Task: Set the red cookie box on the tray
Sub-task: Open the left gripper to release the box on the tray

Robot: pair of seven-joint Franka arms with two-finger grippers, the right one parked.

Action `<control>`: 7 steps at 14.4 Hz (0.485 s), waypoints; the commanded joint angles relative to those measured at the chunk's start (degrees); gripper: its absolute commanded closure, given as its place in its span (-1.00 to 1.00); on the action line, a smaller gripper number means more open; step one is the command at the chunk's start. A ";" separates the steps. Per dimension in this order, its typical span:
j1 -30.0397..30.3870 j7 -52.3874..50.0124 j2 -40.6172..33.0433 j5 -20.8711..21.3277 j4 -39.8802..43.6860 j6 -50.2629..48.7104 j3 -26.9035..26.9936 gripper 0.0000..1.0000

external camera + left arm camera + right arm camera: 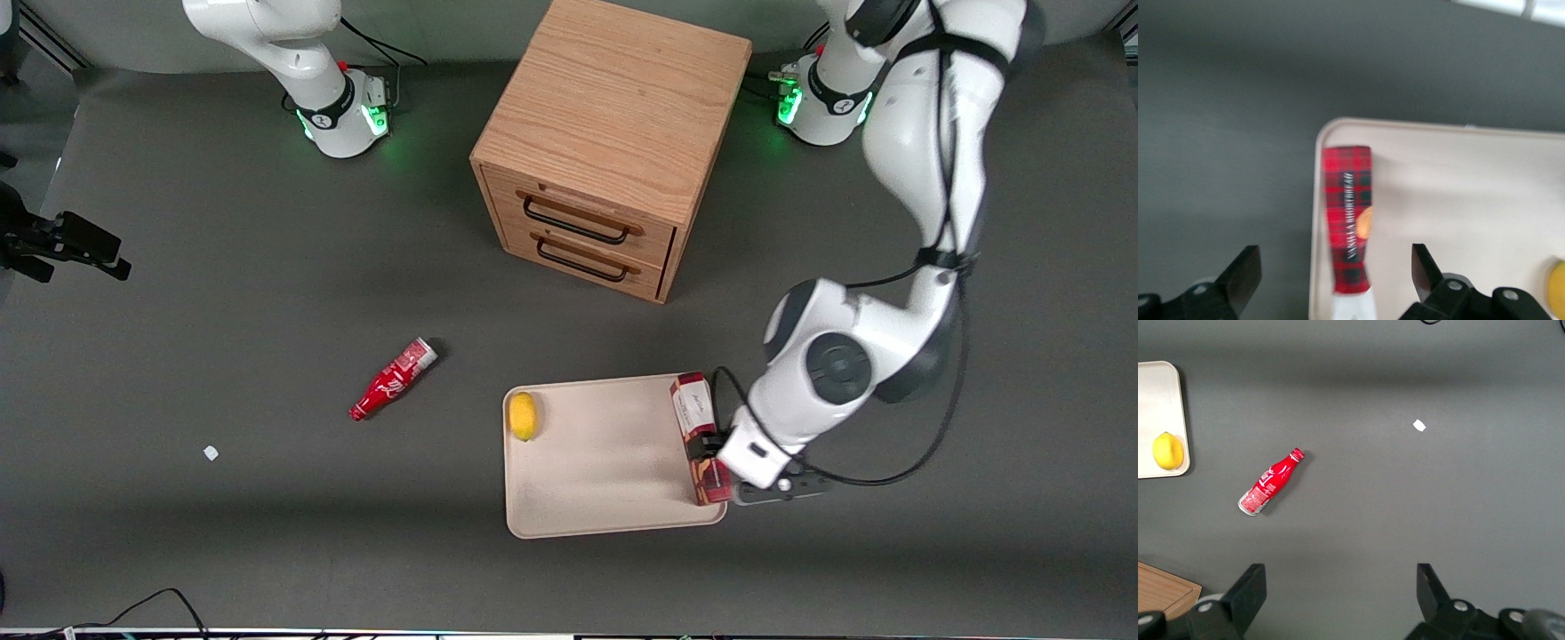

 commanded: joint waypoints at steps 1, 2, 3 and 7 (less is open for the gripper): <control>8.24 7.30 -16.49 -3.14 -16.96 -0.60 -1.21 -1.00; 11.32 8.54 -20.19 -3.32 -20.40 -1.04 -2.09 -1.00; 13.70 9.16 -23.27 -3.24 -22.78 -1.83 -2.27 -1.00; 19.51 17.32 -31.72 -3.23 -24.22 -14.99 -2.27 -1.00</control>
